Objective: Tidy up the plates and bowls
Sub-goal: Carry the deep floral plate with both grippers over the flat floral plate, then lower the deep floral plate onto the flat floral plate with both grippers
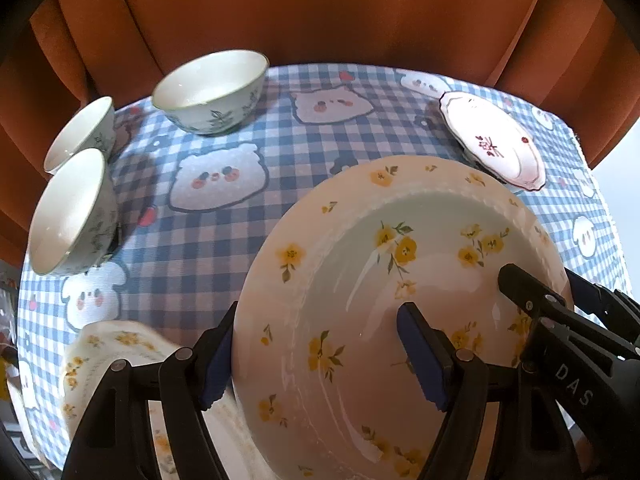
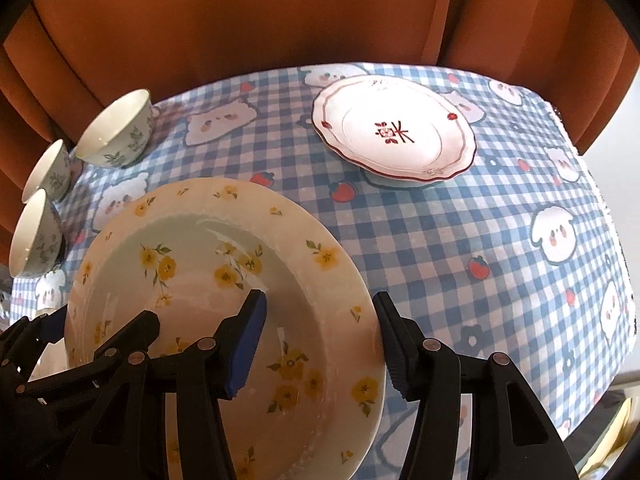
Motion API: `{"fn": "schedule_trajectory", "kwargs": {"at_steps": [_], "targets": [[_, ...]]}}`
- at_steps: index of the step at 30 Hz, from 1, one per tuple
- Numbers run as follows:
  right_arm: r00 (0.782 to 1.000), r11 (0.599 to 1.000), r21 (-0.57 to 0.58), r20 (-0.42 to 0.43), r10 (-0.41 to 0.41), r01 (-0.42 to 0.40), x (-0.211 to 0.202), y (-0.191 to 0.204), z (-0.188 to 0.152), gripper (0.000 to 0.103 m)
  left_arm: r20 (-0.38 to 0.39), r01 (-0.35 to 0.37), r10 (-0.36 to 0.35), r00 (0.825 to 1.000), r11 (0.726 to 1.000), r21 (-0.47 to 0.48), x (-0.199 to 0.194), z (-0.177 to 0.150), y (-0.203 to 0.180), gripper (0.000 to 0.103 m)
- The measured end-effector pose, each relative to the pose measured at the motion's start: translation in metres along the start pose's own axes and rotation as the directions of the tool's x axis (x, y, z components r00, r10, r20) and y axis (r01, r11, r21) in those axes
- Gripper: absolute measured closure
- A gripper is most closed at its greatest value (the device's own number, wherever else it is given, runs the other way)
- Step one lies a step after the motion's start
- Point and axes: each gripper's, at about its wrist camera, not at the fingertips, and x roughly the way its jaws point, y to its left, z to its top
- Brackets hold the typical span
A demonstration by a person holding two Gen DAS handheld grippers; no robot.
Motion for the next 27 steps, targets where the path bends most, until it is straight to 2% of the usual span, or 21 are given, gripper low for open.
{"fn": "schedule_trajectory", "kwargs": {"at_steps": [10,27], "targets": [[0.999,1.0,-0.008,0.051,-0.007,0.008,-0.039,0.033,-0.017,0.045,0.048,0.013,-0.013,0.999,1.0,-0.01,-0.035,-0.02,0.033,0.026],[0.999,0.998,-0.059,0.03,0.028,-0.026,-0.056,0.121,-0.06,0.045,0.018,0.013,-0.012,1.0,0.998,-0.068,-0.056,-0.079,0.12,0.026]]}}
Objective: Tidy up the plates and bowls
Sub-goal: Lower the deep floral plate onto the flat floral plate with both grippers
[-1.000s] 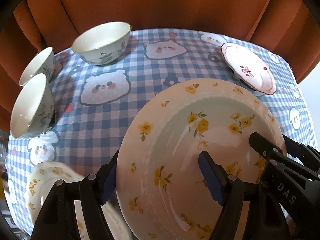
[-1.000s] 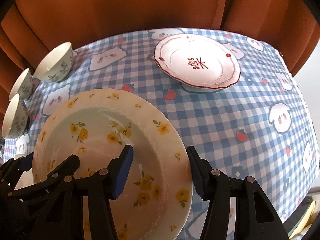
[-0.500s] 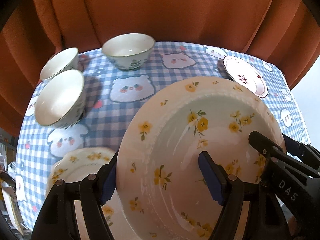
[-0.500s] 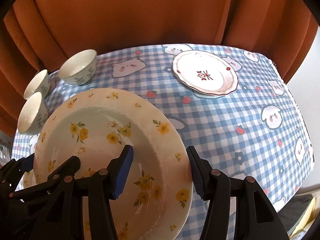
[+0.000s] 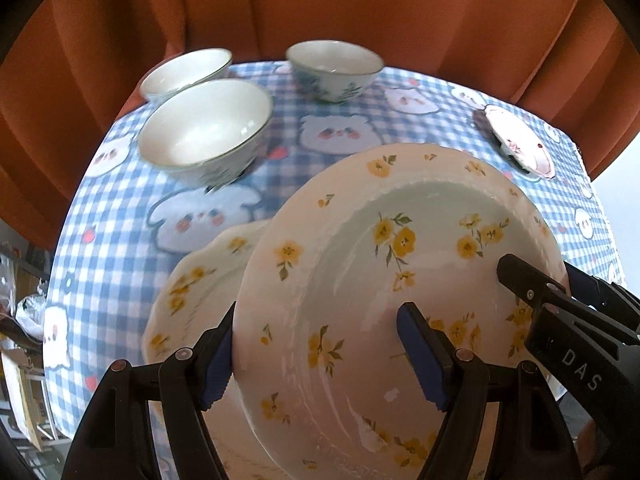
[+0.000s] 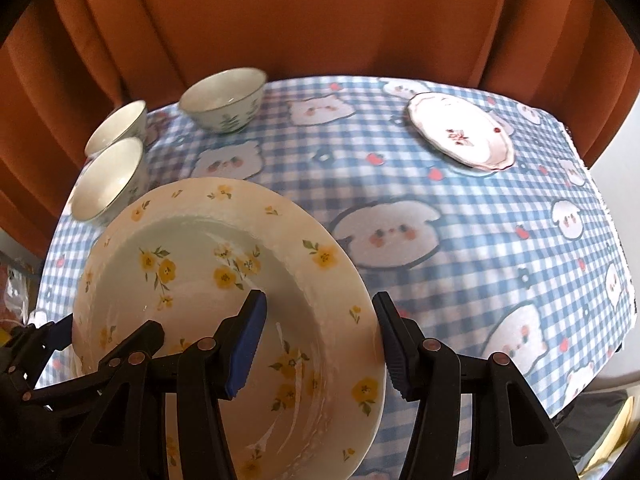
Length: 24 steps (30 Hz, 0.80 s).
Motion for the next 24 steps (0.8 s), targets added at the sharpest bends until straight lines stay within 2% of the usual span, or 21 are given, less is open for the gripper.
{"fn": "schedule_trajectory", "kwargs": {"at_steps": [11,20,24], "targets": [[0.998,1.0,-0.025,-0.061,0.008,-0.009,0.018,0.042,-0.021,0.045,-0.055,0.001,-0.003,0.998,0.999,-0.034,0.014,-0.025,0.039,0.026],[0.995,0.999,-0.051,-0.102,-0.009,0.004,0.033,0.055,-0.022,0.045,-0.1,0.016,-0.022,0.995,0.998,-0.061,0.029,-0.03,0.05,0.026],[0.993,0.998,-0.067,-0.113,-0.015,0.008,0.038,0.058,-0.022,0.045,-0.093,-0.004,-0.001,0.996,0.999,-0.049,0.031,-0.03,0.048,0.026]]}}
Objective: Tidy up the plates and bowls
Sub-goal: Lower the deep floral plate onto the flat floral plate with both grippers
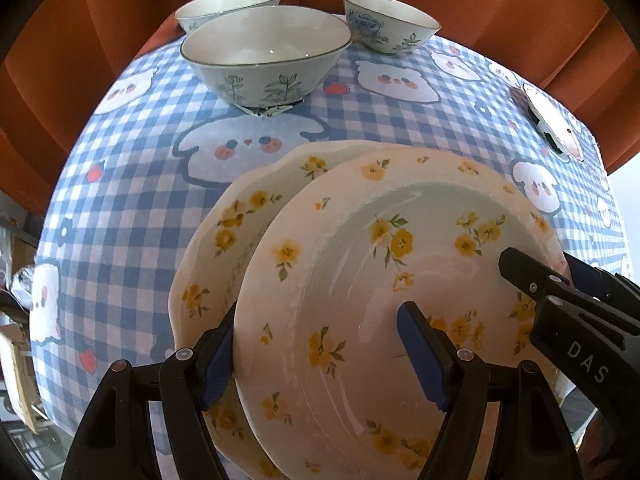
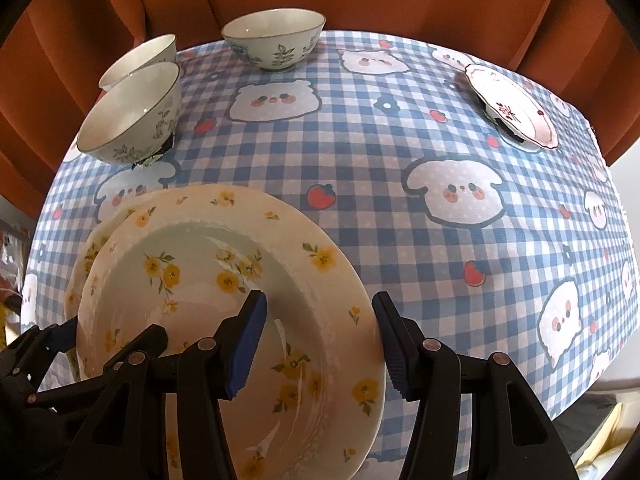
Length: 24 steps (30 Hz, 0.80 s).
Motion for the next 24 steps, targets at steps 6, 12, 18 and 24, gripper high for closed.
{"fn": "schedule_trajectory", "kwargs": {"at_steps": [6,12,18,24], "targets": [[1.0,1.0,-0.008,-0.018,0.006,-0.006,0.008,0.001,0.002,0.045,0.024,-0.048,0.048,0.999,0.999,-0.001,0.002,0.002,-0.004,0.025],[1.0,1.0,-0.016,-0.018,0.023,-0.023,0.009,0.0,0.0,0.047,0.034,-0.106,0.106,0.994,0.994,-0.005,0.004,0.003,-0.007,0.023],[0.999,0.998,-0.022,-0.007,0.053,-0.053,0.0,-0.005,-0.005,0.062,0.058,-0.179,0.178,0.982,0.984,0.016,0.006,0.002,-0.015,0.021],[0.996,0.996,0.019,0.003,0.089,-0.089,-0.009,-0.016,-0.013,0.069,0.036,-0.183,0.183,0.982,0.983,0.001,0.005,0.004,-0.012,0.022]]}}
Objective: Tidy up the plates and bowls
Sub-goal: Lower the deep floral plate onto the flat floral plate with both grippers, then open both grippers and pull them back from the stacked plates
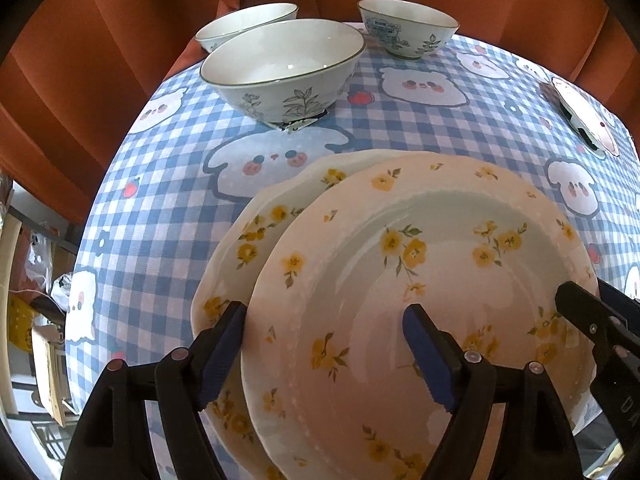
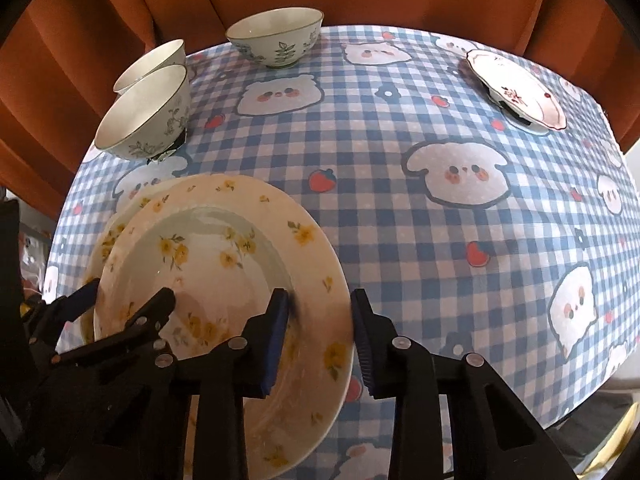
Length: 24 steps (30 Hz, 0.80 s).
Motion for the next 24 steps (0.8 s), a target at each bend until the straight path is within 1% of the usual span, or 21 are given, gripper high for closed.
{"fn": "schedule_trajectory", "kwargs": {"at_steps": [4,10,14,22,24], "targets": [[1.0,1.0,-0.001,-0.006,-0.009,0.009,0.002,0.004,-0.002,0.068,-0.001,0.002,-0.002,1.0,1.0,0.009,-0.008,-0.007,0.006,0.022],[1.0,1.0,0.0,-0.029,-0.001,0.001,0.011,0.014,-0.005,0.067,0.01,0.017,-0.017,1.0,1.0,-0.026,-0.02,-0.01,0.022,0.022],[1.0,1.0,-0.01,-0.025,-0.006,0.006,0.012,0.022,-0.004,0.067,0.021,0.02,-0.019,1.0,0.999,-0.027,-0.024,-0.012,0.027,0.022],[0.997,0.997,-0.035,-0.018,-0.077,0.076,0.016,0.035,-0.002,0.062,0.021,0.03,-0.03,0.999,0.999,0.011,-0.024,-0.014,0.027,0.021],[0.997,0.996,-0.028,-0.018,-0.081,0.08,0.016,0.035,-0.002,0.062,0.02,0.036,-0.036,0.999,0.999,0.017,-0.024,-0.014,0.028,0.021]]}}
